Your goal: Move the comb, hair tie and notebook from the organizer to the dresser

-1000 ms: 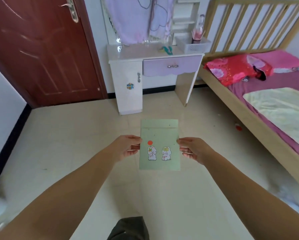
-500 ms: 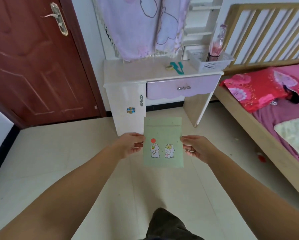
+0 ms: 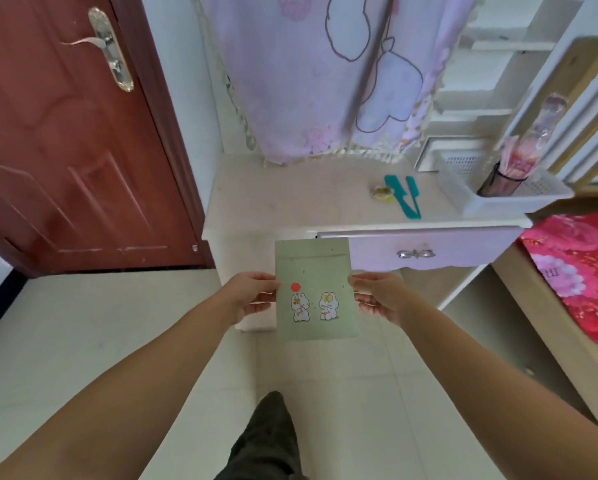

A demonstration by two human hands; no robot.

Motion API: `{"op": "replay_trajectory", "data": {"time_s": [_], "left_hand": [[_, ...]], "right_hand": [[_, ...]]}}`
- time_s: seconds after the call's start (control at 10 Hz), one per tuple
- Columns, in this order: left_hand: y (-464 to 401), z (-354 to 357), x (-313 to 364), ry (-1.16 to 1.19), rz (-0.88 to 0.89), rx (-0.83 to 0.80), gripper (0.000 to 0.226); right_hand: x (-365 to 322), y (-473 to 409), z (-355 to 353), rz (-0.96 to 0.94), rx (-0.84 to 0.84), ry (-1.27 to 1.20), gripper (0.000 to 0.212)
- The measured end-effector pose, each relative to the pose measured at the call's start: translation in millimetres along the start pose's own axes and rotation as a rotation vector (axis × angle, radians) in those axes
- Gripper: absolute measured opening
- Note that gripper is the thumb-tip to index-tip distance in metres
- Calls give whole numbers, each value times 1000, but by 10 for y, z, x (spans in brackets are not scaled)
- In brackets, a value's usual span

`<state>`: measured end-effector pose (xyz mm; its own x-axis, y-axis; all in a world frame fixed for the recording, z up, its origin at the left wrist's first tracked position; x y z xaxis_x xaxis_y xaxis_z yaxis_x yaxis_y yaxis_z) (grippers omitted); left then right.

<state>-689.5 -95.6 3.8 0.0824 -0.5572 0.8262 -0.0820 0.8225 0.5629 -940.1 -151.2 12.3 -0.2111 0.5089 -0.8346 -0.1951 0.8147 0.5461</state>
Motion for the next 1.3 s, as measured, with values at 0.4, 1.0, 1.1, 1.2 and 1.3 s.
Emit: {"op": "replay_trajectory", "data": {"time_s": [0.4, 1.0, 1.1, 1.2, 1.3], "left_hand": [[-2134, 137, 1471, -199, -20, -79, 10], [-4029, 512, 1750, -927, -92, 67, 46], [-4070, 508, 1792, -1059, -76, 14, 44], [-4079, 444, 1797, -1081, -20, -59, 37], [-4024, 306, 1771, -1123, 117, -189, 25]], "right_hand": [[-1243, -1926, -470, 27, 122, 11, 6], [-1485, -3960, -655, 84, 178, 838, 27], [-1518, -3989, -650, 78, 170, 918, 27], [-1556, -3973, -616, 116, 153, 942, 30], [-1606, -3933, -631, 126, 208, 925, 33]]}}
Point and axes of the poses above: each hand's wrist, its own y-axis away from the middle knuckle, its own z-axis out of the palm, x = y × z, the point moved 2 cm from there along -y, towards the middle knuckle
